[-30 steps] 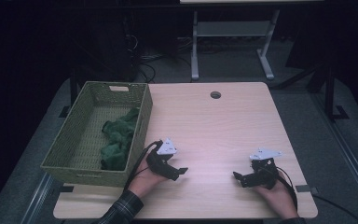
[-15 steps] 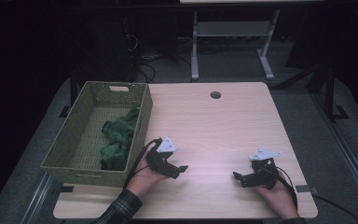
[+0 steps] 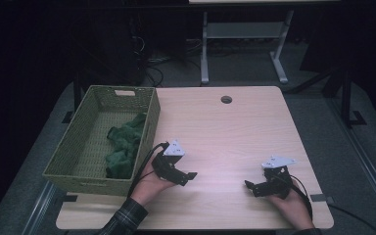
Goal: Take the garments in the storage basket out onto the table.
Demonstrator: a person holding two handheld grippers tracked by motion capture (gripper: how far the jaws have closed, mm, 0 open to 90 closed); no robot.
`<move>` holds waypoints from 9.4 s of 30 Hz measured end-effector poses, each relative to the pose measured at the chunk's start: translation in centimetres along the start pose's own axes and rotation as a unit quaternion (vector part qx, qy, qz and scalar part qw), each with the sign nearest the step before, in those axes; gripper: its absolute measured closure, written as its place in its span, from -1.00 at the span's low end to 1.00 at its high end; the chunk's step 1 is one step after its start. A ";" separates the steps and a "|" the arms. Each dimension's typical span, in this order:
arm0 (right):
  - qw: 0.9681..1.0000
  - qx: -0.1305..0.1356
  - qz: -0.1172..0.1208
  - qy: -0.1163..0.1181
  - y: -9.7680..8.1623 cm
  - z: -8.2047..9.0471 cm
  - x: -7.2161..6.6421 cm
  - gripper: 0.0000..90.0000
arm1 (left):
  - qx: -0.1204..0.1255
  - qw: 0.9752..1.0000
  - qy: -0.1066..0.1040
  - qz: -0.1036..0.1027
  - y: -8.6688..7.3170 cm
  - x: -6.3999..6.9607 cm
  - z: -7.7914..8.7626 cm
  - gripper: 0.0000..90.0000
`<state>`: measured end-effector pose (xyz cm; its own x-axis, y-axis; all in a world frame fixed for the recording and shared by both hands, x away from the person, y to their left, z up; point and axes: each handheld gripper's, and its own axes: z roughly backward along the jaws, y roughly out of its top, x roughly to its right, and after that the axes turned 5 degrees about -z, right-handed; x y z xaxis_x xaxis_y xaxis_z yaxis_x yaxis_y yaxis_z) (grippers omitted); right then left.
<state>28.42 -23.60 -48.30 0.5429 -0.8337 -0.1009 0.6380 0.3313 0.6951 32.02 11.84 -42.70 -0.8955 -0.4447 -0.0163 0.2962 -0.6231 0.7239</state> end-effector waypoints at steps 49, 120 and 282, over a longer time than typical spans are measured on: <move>1.000 0.000 0.000 0.000 0.0 0.0 0.0 -0.98 | 0.026 1.000 0.005 -0.006 4.1 -2.0 3.9 -0.70; 1.000 0.001 0.002 0.000 0.0 0.0 0.0 -0.98 | -0.016 0.983 0.165 0.078 -2.4 -12.1 15.0 -0.49; 1.000 0.000 0.000 0.003 0.0 0.0 -0.1 -0.98 | 0.167 0.984 -0.025 0.054 12.5 -6.1 15.0 0.78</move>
<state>28.37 -23.55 -48.29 0.5468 -0.8306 -0.1052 0.6382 0.3321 0.6946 36.20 16.39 -23.20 -0.8826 -0.4593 0.1002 0.2714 -0.3238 0.9063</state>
